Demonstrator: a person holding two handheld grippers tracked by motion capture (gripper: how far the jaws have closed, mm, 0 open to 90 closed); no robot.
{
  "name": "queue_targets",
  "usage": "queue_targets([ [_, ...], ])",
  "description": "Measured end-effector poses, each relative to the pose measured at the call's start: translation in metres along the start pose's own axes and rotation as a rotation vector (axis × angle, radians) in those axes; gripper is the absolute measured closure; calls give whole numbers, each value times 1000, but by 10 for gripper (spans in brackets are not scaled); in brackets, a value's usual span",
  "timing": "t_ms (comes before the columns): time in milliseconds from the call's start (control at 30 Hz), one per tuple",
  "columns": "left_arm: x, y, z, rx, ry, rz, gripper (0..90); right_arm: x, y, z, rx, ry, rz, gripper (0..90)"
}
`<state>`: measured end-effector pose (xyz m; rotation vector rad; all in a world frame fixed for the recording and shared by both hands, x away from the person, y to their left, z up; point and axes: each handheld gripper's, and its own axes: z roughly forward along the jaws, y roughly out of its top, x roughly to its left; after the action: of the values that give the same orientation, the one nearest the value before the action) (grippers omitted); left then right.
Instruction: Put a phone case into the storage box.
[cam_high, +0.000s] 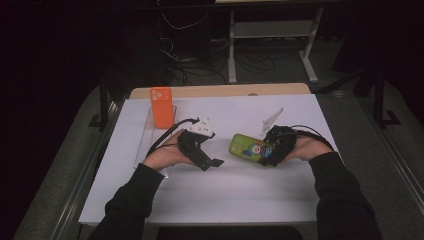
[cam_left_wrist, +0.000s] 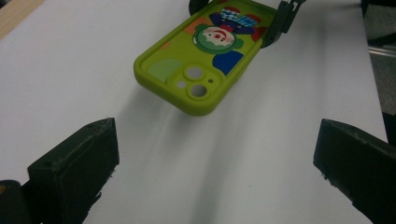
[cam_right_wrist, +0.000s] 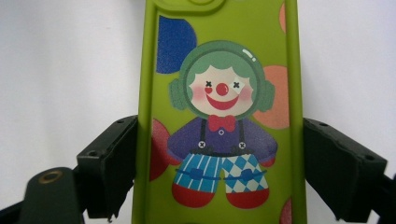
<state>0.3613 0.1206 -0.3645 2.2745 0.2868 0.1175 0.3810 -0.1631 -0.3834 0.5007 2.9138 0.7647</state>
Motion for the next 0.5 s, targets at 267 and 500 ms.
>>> queue_targets([
  [267,0,-4,-1,12,-8,28,0,10,6,10,19,30,-54,152],
  [500,-6,-4,-1,-1,-50,44,0,24,13,14,32,60,-101,152],
])
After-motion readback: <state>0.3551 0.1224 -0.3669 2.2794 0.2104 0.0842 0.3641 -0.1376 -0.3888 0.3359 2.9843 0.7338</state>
